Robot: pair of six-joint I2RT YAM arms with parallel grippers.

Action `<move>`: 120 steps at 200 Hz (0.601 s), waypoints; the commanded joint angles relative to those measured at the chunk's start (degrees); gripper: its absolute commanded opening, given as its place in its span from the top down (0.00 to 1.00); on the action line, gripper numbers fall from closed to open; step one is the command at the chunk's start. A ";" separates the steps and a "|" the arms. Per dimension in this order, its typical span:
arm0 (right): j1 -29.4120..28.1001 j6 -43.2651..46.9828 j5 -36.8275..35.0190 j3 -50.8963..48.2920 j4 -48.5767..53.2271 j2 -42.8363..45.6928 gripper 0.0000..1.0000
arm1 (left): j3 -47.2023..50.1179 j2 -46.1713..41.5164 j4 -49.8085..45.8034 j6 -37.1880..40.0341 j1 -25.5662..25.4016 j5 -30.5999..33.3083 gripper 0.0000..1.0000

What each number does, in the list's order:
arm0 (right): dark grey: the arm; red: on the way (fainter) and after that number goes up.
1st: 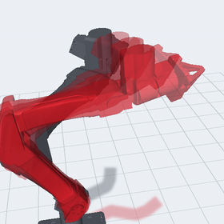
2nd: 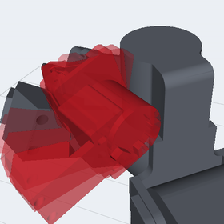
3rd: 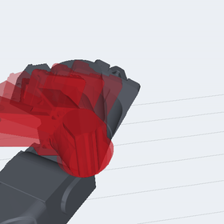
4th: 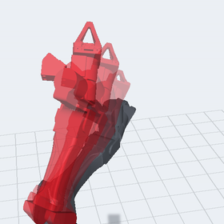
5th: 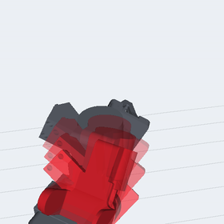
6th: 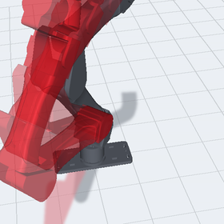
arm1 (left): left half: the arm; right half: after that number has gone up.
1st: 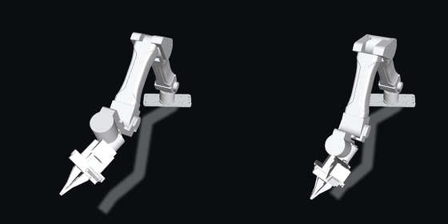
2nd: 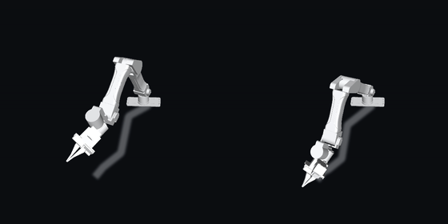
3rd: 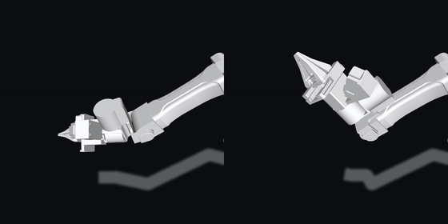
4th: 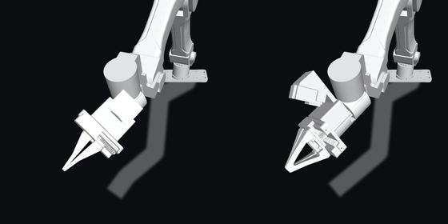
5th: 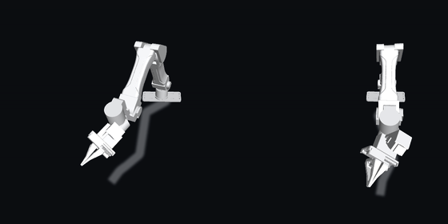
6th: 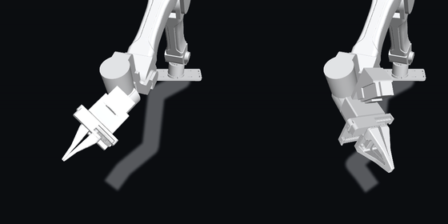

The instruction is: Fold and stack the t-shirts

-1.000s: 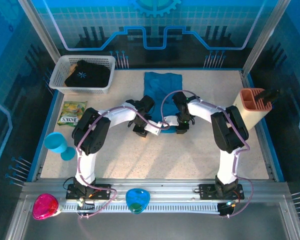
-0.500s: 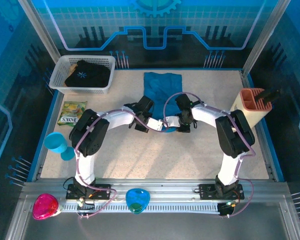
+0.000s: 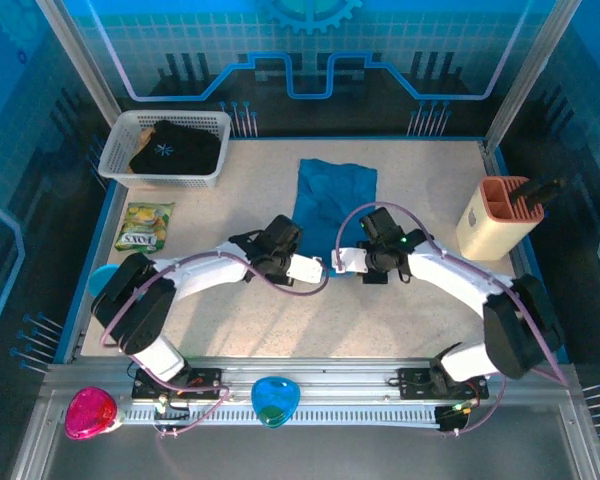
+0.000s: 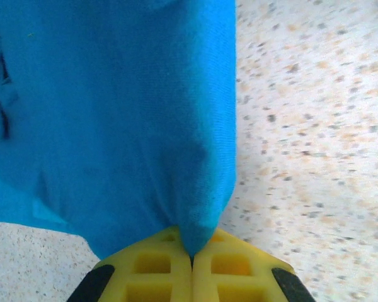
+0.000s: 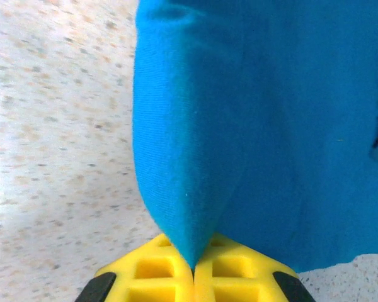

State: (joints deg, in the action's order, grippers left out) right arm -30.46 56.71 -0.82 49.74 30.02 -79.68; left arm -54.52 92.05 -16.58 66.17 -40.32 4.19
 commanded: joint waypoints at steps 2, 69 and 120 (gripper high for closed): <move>-2.73 -4.45 -0.31 -2.50 4.05 6.42 1.00 | 2.27 -4.96 -0.76 -4.13 -2.79 2.60 1.00; -10.33 -12.33 -5.50 -3.93 11.40 20.43 1.00 | -1.98 -16.87 -10.92 -5.30 -7.36 4.46 1.00; -7.66 -14.51 -13.20 -3.26 4.71 19.41 1.00 | -8.85 -13.86 -10.10 -2.82 -6.01 5.88 1.00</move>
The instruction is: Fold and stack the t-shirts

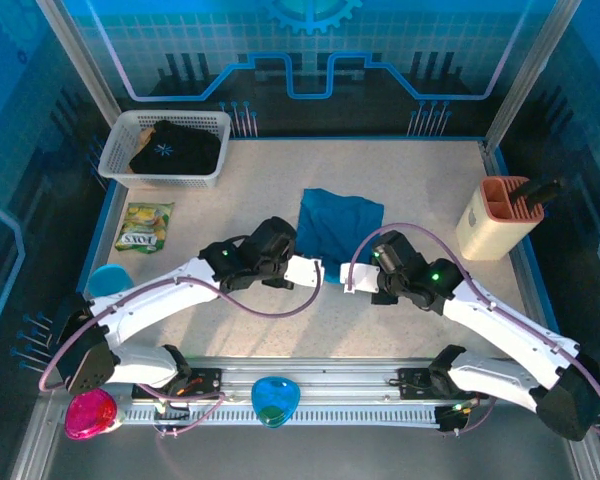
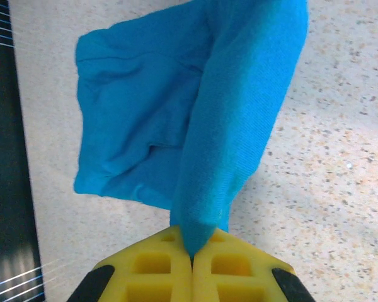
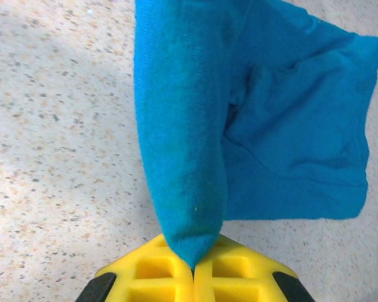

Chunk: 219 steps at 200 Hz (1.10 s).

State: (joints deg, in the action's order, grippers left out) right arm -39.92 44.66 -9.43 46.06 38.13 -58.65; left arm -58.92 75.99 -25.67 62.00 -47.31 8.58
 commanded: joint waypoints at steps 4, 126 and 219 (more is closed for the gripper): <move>2.30 -2.56 -4.98 0.70 -4.32 -2.09 1.00 | -5.07 2.95 -0.78 1.37 1.36 1.44 1.00; 17.60 1.17 -0.68 16.14 -14.50 -23.94 1.00 | -24.97 28.35 6.62 2.51 13.32 -2.12 1.00; 21.28 -0.73 -2.41 21.46 -22.11 -39.82 1.00 | -30.82 41.92 14.29 2.43 16.93 -1.17 1.00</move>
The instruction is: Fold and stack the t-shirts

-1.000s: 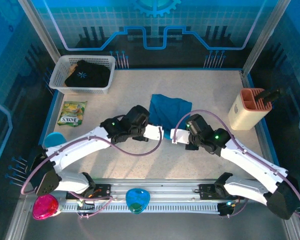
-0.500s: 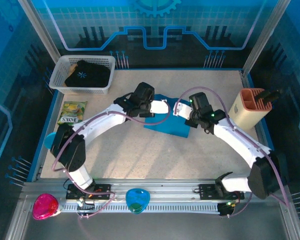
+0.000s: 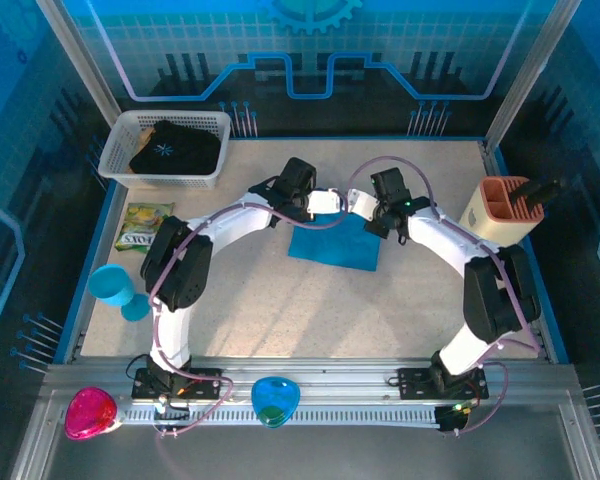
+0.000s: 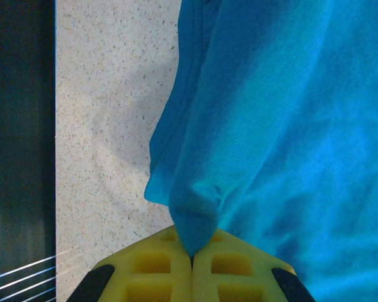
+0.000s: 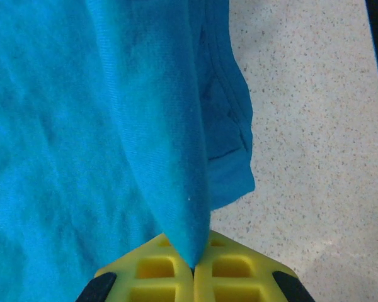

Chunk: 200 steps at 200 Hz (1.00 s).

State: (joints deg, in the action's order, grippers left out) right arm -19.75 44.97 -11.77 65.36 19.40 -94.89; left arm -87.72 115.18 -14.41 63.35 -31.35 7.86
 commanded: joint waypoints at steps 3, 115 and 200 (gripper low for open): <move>1.11 -1.22 -0.14 2.34 -3.54 -4.12 1.00 | -2.01 3.08 3.37 1.01 1.04 -0.39 1.00; 2.22 -12.54 -7.21 7.27 -10.86 -15.74 0.58 | 0.36 8.97 22.41 0.09 1.57 6.35 0.37; 5.41 -36.97 -14.49 19.41 -1.72 -17.84 0.52 | 1.56 8.45 37.84 -3.45 1.92 24.20 0.05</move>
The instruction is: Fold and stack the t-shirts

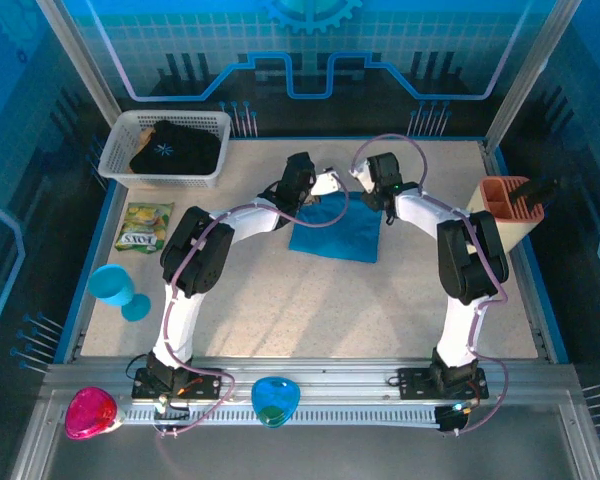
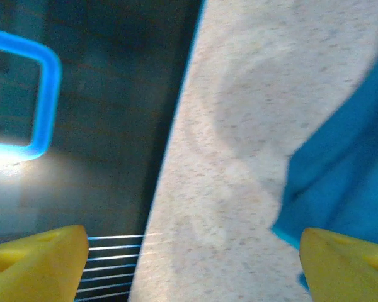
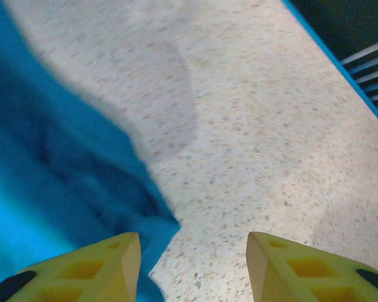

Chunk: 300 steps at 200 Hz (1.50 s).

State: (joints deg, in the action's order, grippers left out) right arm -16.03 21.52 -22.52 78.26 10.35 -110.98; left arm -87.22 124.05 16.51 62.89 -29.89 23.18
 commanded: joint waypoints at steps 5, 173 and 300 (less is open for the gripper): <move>2.02 -16.61 -4.20 8.56 11.02 -2.02 0.52 | 1.29 -0.89 7.11 -4.80 0.58 9.95 0.03; 2.77 -52.65 25.12 -15.08 17.65 15.36 0.53 | 3.67 -20.26 -52.30 -76.70 1.64 -15.07 0.07; 2.41 -51.65 24.19 -4.40 17.24 -2.32 1.00 | -9.71 4.54 -49.82 -81.86 1.63 -13.38 0.57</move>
State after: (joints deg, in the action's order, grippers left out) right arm -13.10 -31.35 2.15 69.60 25.56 -109.36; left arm -93.21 125.38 -32.51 -17.80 -28.62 9.91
